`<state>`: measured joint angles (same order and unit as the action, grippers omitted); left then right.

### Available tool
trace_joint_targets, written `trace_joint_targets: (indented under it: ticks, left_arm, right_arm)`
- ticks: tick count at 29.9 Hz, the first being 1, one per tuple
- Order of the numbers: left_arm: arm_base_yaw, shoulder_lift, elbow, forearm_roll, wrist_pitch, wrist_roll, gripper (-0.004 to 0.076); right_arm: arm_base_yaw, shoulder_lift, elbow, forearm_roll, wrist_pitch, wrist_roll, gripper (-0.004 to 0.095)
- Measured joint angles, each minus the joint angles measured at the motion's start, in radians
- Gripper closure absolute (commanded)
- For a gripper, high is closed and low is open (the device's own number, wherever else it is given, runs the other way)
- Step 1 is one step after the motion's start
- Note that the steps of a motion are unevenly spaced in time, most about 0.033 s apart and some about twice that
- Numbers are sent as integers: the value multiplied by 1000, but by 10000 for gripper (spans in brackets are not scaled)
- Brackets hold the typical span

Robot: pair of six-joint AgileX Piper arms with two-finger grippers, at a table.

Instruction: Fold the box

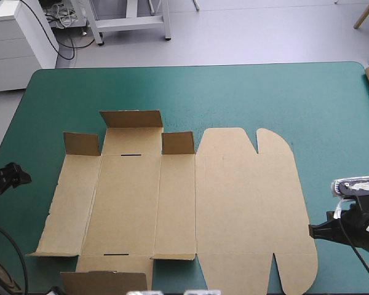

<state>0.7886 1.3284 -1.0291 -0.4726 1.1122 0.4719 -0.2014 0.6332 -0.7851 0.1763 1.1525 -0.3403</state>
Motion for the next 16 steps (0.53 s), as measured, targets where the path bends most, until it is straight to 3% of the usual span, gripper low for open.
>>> trace_joint_targets:
  ticks: [16]
  left_arm:
    - [0,57,204,-55,-8,220,69]
  right_arm:
    - [0,0,0,0,0,-2,682]
